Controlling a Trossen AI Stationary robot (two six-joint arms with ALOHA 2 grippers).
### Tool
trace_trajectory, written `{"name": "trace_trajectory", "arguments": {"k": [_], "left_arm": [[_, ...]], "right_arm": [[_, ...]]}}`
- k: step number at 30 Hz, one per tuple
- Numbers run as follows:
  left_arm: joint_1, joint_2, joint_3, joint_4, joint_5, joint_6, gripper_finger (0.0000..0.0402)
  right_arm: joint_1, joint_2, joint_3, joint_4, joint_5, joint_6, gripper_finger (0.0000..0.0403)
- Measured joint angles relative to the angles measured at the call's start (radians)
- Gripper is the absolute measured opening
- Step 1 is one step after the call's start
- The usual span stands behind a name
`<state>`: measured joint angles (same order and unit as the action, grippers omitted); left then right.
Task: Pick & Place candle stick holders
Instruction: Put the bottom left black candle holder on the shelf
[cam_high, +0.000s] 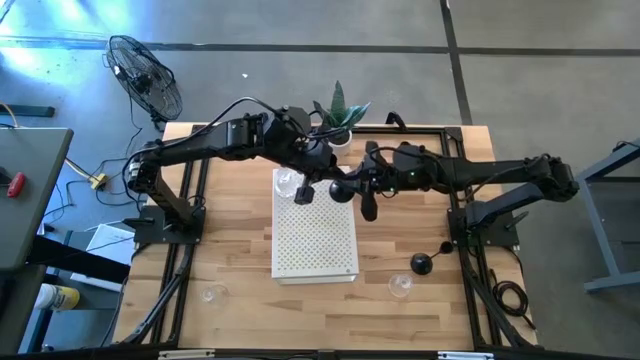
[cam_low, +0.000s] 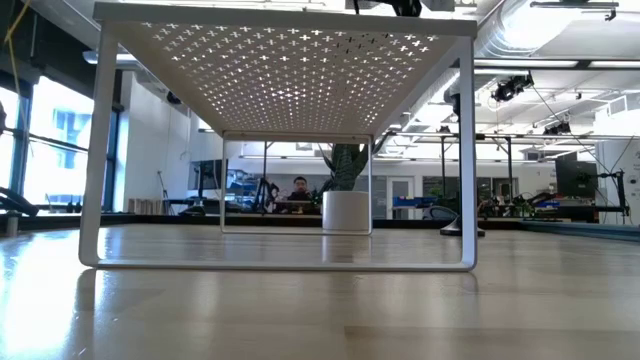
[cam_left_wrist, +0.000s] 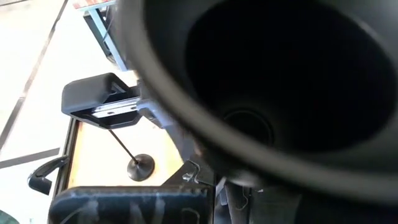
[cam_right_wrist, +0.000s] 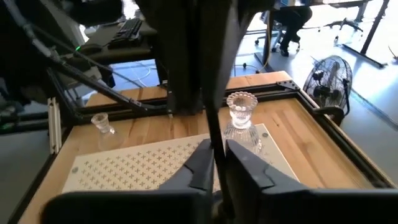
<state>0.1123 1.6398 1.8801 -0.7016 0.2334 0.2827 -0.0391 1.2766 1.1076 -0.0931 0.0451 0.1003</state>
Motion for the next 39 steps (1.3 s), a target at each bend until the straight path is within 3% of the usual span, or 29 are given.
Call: {"name": "trace_trajectory", "arguments": {"k": [8, 16, 21, 31, 39], "left_arm": [[0.0, 0.0, 0.0, -0.001, 0.001, 0.001, 0.0004], [0.0, 0.0, 0.0, -0.001, -0.017, 0.001, 0.0052], [0.0, 0.0, 0.0, -0.002, -0.023, 0.001, 0.006], [-0.003, -0.023, 0.0, -0.004, -0.214, -0.008, 0.0062], [-0.003, -0.025, 0.0, -0.016, -0.277, -0.011, 0.0063]], "right_arm": [[0.0, 0.0, 0.0, 0.0, 0.023, 0.008, 0.0023], [0.0, 0.0, 0.0, 0.0, 0.028, 0.003, 0.0014], [-0.001, 0.0, 0.0, 0.0, 0.029, -0.008, 0.0005], [-0.014, 0.0, -0.002, 0.003, 0.016, 0.007, 0.0004], [-0.014, -0.009, -0.002, 0.006, 0.023, -0.009, 0.0003]]}}
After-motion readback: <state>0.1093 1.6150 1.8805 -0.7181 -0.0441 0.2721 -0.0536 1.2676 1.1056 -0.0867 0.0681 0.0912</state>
